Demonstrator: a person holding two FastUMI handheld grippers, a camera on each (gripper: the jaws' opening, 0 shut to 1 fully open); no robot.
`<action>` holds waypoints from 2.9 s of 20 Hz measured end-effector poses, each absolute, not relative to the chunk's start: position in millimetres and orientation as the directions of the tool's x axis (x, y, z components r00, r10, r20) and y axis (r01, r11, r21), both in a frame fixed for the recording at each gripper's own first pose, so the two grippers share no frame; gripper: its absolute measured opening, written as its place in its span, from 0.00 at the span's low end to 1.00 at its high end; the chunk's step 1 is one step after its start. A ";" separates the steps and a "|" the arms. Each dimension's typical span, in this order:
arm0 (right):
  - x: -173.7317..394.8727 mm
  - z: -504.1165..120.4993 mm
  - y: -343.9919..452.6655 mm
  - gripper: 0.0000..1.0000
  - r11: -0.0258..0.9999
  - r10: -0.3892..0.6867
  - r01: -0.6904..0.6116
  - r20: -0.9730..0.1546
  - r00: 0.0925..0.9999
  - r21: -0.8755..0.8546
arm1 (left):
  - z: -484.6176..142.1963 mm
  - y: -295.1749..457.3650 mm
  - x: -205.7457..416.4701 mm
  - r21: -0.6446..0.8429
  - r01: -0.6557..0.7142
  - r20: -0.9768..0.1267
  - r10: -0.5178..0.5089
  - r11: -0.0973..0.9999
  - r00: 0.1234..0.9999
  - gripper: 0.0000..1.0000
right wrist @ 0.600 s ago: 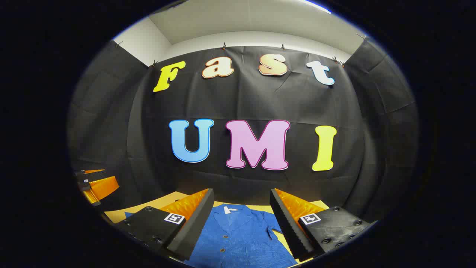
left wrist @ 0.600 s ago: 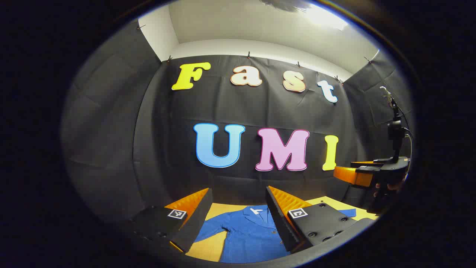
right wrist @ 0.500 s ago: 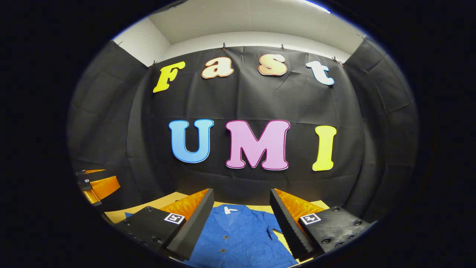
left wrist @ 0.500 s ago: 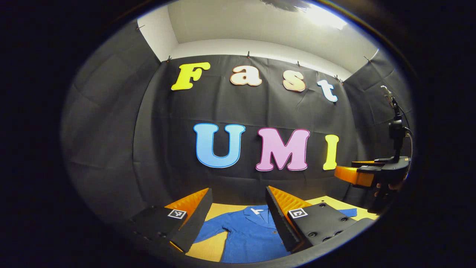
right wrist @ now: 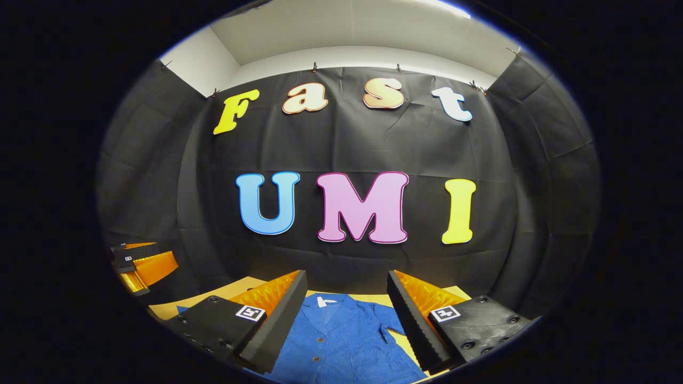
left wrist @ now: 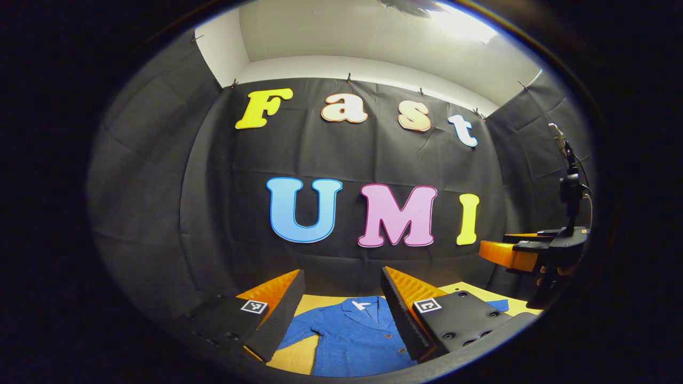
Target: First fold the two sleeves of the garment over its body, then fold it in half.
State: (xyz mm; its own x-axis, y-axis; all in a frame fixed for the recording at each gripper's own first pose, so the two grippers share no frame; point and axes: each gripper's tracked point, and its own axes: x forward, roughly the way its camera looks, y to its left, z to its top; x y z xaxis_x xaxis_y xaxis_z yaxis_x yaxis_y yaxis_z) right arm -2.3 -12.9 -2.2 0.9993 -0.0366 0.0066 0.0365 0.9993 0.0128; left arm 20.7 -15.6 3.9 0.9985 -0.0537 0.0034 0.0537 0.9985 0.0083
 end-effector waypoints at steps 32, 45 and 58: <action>191.5 -190.4 -122.7 0.96 0.981 -0.098 0.166 -0.473 0.876 0.105 | -19.2 -37.6 26.3 0.008 -0.085 -0.089 0.085 0.996 0.992 0.82; 129.6 -332.0 -361.5 1.00 0.815 -0.371 0.579 -0.756 0.539 0.012 | -49.8 -103.0 64.2 -0.013 -0.121 -0.163 0.117 0.993 0.980 0.82; 32.4 -422.7 -450.6 0.98 0.632 -0.410 0.770 -0.880 0.238 -0.086 | -50.6 -173.6 85.4 0.031 0.010 -0.175 -0.005 0.999 0.985 0.82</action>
State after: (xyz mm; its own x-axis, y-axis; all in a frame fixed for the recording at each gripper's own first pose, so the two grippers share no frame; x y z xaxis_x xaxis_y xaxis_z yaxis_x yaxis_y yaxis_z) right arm 32.4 -450.6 -422.7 0.2381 -0.4099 -0.8805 0.7702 0.6320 -0.0859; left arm 85.4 -173.6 -50.6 0.9845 -0.0047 -0.1753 0.0102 0.9995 0.0305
